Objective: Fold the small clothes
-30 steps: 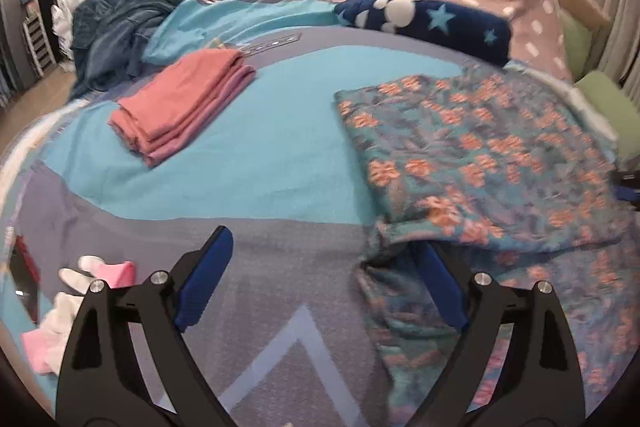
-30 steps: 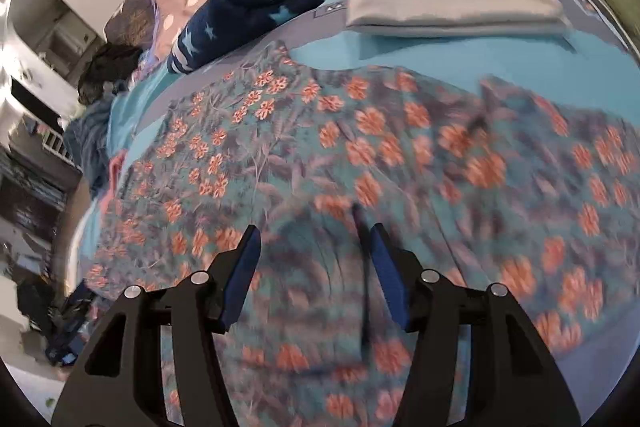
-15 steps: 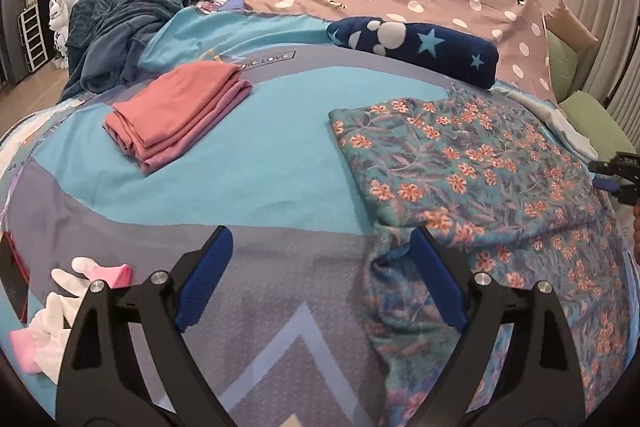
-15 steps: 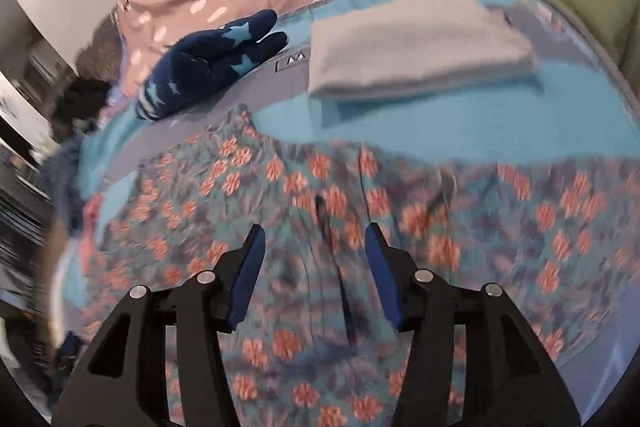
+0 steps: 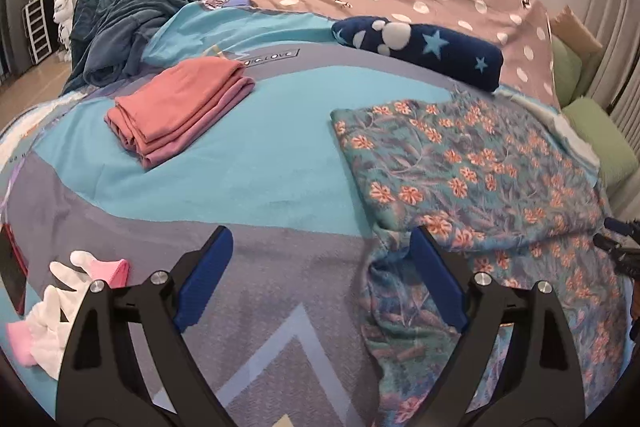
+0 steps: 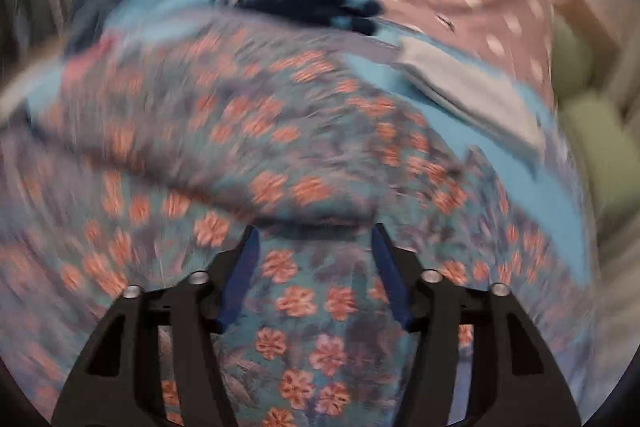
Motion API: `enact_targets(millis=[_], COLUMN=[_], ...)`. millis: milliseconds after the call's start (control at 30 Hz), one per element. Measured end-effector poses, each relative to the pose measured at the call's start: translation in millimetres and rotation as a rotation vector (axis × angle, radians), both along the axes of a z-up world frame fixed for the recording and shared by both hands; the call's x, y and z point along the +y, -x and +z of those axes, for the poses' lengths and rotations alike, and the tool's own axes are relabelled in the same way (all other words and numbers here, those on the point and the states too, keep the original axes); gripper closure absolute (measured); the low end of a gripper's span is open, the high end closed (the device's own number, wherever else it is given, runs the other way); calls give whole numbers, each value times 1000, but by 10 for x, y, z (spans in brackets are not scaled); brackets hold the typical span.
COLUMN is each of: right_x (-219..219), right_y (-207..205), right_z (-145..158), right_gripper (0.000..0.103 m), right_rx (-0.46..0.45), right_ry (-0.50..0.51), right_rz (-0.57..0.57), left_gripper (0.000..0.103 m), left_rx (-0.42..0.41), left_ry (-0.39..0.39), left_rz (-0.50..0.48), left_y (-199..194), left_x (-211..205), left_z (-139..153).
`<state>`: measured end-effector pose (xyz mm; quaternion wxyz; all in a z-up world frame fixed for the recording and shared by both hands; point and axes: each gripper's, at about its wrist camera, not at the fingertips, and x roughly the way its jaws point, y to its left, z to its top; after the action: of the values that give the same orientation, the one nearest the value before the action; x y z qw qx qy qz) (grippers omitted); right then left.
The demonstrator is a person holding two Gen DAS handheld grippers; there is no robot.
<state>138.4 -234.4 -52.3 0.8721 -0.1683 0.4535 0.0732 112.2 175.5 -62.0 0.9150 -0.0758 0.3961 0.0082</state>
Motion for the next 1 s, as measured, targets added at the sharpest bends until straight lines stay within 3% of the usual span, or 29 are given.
enact_targets(millis=[100,133,167,200,300,400,533,567,633,667,700,767,800,833,867,933,1000], right_x=[157,142,93,-4,-332,-522,-697,-683,-669,-641,-624,-600,-557,-551,-529,-589,-629], right_y=[-96,-176,-228,-270,-133,53,69,39,-32,-70,-123,-219,-285,-315,-335,-272,-181], right_z=[-89,-86,-61,-14,259,416,335,275,150,86,44,-22,-62,-64,-44,109,266], right_gripper=[46,55,89,103,103,103,102,97,72,47,38,40,63,79,87,90,90], right_rx=[-126,-166,-181,-170,-143,-104,21,55,114,120,104,96,113,121,132,97,50], right_ry=[199,246,251,206,-85,-230,-379,-414,-470,-483,-485,-497,-515,-523,-522,-561,-531], right_rz=[-44,-101,-148,-199,-246,-207,-232,-239,-253,-266,-289,-294,-287,-283,-289,-305,-328], left_gripper=[12,12,12,12,11,11,11,11,11,11,11,11,11,11,11,11,11], left_rx=[0,-4,-7,-12,-10,11,23,22,22,23,25,31,36,39,42,47,50], left_ry=[-13,-33,-41,-46,-36,4,20,20,25,30,37,64,86,102,120,146,175], left_rz=[9,17,20,21,29,41,32,31,30,30,28,18,15,11,6,1,-7], left_y=[-22,-17,-4,17,45,8,-20,-20,-33,-48,-66,-133,-184,-227,-273,-367,-458], left_x=[-37,-49,-50,-43,19,83,85,84,85,88,95,106,115,115,117,120,111], left_z=[2,5,6,6,-20,-75,-110,-106,-93,-87,-81,-68,-62,-56,-49,-37,-42])
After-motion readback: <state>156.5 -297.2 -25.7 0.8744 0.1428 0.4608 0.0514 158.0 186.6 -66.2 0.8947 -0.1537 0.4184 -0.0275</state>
